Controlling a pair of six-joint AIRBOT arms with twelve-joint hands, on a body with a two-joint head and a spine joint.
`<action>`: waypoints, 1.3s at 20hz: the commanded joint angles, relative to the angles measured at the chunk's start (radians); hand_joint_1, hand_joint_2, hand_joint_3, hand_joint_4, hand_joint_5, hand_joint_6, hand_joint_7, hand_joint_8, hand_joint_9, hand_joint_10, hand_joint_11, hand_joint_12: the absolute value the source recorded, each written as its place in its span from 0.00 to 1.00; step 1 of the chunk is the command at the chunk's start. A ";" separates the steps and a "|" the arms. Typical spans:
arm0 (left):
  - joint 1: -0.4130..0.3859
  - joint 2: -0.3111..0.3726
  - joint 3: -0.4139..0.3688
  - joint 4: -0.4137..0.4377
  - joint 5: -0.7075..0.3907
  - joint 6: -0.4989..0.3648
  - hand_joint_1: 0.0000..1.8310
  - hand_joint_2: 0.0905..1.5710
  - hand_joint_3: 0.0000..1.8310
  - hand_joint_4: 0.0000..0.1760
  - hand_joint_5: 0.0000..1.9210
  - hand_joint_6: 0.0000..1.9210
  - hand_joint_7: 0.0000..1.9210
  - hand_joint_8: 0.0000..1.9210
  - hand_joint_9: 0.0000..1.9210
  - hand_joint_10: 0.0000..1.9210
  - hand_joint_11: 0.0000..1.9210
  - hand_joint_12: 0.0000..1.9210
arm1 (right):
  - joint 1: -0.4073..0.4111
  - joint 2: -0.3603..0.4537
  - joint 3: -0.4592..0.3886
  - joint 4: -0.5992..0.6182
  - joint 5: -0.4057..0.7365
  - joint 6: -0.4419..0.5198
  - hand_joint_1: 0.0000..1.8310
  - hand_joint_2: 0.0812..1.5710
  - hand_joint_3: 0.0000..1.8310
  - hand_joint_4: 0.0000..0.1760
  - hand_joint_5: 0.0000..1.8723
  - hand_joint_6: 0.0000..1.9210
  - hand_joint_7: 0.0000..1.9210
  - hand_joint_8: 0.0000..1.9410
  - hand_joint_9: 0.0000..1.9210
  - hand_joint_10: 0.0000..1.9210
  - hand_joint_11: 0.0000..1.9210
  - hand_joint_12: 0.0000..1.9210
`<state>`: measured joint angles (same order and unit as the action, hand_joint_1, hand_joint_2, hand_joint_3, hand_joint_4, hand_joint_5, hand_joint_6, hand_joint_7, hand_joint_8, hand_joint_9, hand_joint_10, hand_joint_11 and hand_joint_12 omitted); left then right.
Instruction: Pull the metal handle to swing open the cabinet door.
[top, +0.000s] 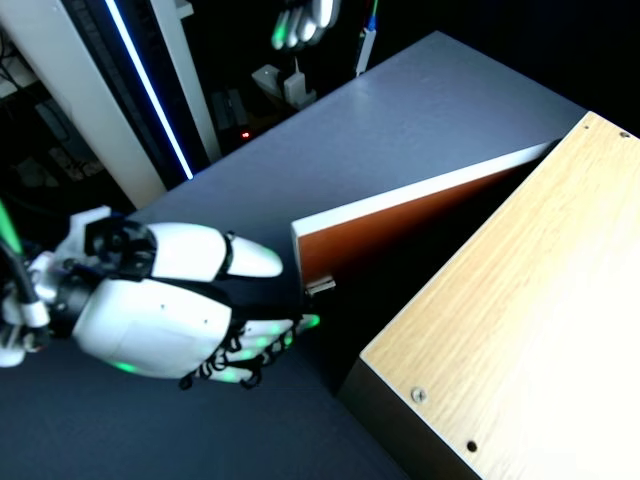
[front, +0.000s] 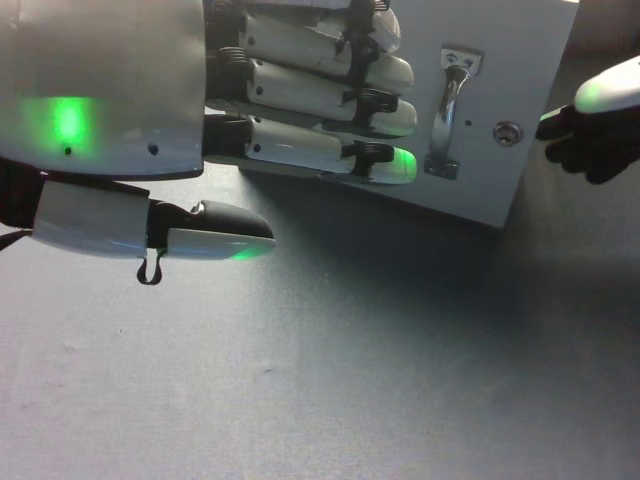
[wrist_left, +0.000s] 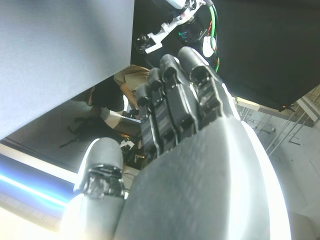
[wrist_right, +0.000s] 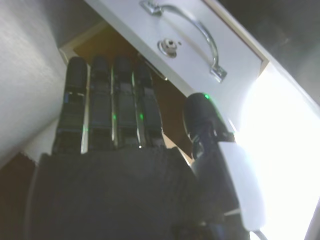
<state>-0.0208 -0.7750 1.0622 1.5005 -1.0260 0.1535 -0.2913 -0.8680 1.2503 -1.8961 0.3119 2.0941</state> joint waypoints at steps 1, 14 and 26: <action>-0.010 0.006 0.000 -0.097 -0.025 0.009 0.00 1.00 0.05 0.00 0.21 0.00 0.21 0.00 0.20 0.00 0.01 0.43 | 0.010 0.008 0.005 0.041 0.006 0.010 0.00 1.00 0.04 0.00 0.21 0.00 0.21 0.00 0.19 0.00 0.00 0.50; -0.010 0.006 0.000 -0.097 -0.025 0.009 0.00 1.00 0.06 0.00 0.20 0.00 0.21 0.00 0.19 0.00 0.01 0.43 | -0.004 0.031 -0.079 0.144 0.133 -0.124 0.00 1.00 0.05 0.00 0.21 0.00 0.21 0.00 0.19 0.00 0.00 0.50; -0.010 0.006 0.000 -0.097 -0.025 0.009 0.00 1.00 0.07 0.00 0.20 0.00 0.21 0.00 0.20 0.00 0.00 0.43 | -0.018 -0.001 -0.128 0.145 0.135 -0.124 0.00 1.00 0.04 0.00 0.21 0.00 0.22 0.00 0.20 0.00 0.00 0.52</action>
<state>-0.0208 -0.7750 1.0622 1.5005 -1.0260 0.1535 -0.3161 -0.8726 1.1252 -1.7996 0.4469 1.9621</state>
